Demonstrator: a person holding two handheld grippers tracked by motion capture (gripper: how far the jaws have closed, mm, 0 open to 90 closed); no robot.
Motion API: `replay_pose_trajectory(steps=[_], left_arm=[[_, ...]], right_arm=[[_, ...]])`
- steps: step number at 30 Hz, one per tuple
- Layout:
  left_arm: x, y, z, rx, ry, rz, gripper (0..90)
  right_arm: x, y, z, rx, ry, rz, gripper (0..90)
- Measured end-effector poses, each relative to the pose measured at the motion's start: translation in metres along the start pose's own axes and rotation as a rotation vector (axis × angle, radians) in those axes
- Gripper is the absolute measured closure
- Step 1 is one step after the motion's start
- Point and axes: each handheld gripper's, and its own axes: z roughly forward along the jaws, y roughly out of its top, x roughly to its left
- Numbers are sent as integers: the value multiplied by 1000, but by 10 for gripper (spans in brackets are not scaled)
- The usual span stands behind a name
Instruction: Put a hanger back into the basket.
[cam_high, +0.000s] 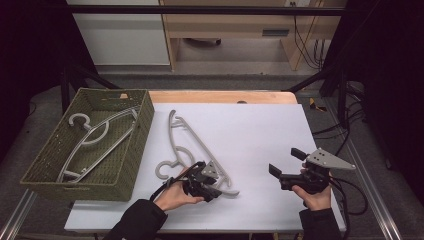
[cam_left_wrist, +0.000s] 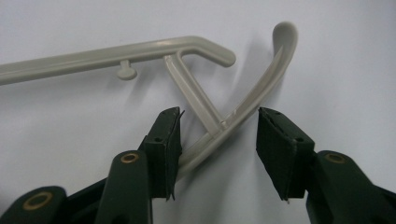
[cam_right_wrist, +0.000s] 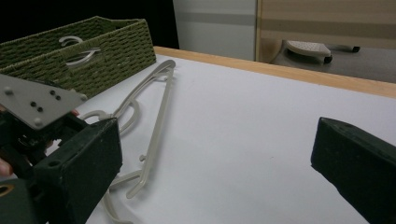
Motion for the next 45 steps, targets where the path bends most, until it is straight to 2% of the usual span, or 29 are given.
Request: replay_pose_trajectory(steps=[2, 3, 4, 8, 10, 13, 17, 20, 25, 28, 33, 34, 39, 43, 45], left_arm=[[1, 2, -8, -50, 4, -14, 496], [2, 3, -11, -74, 16, -35, 516], [3, 3, -13, -102, 30, -76, 547], [10, 2, -11, -102, 69, -167, 706], [11, 1, -7, -90, 87, -192, 776], [8, 0, -2, -91, 111, -198, 840], [4, -2, 3, -64, 113, -200, 887], [1, -4, 5, -50, 116, -188, 892], [0, -6, 3, -48, 113, -201, 894], [0, -11, -2, -31, 106, -203, 894], [0, -22, -13, -12, 120, -209, 894], [0, -29, -18, -9, 105, -218, 894], [-4, -39, -27, 1, 99, -218, 894], [-8, -47, -35, 7, 114, -213, 890], [-7, -51, -42, -13, 135, -230, 842]], right_arm=[[0, 0, 0, -1, 0, 0, 22], [0, 0, 0, 2, 2, -3, 22], [0, 0, 0, 4, 2, -1, 22], [1, -1, 1, 6, 2, 2, 22], [0, -1, 1, 5, 2, 1, 23], [1, -1, 2, 8, 2, 1, 23], [1, -1, 4, 10, 4, 0, 23], [1, -2, 4, 14, 6, -3, 24], [2, -2, 5, 19, 6, -4, 24], [2, -2, 5, 20, 5, -4, 24], [2, -2, 6, 19, 4, -2, 23], [2, -2, 6, 18, 2, -2, 23], [2, -3, 6, 20, 1, -1, 23], [3, -3, 6, 21, 1, -2, 24], [2, -3, 6, 22, 0, -1, 24]])
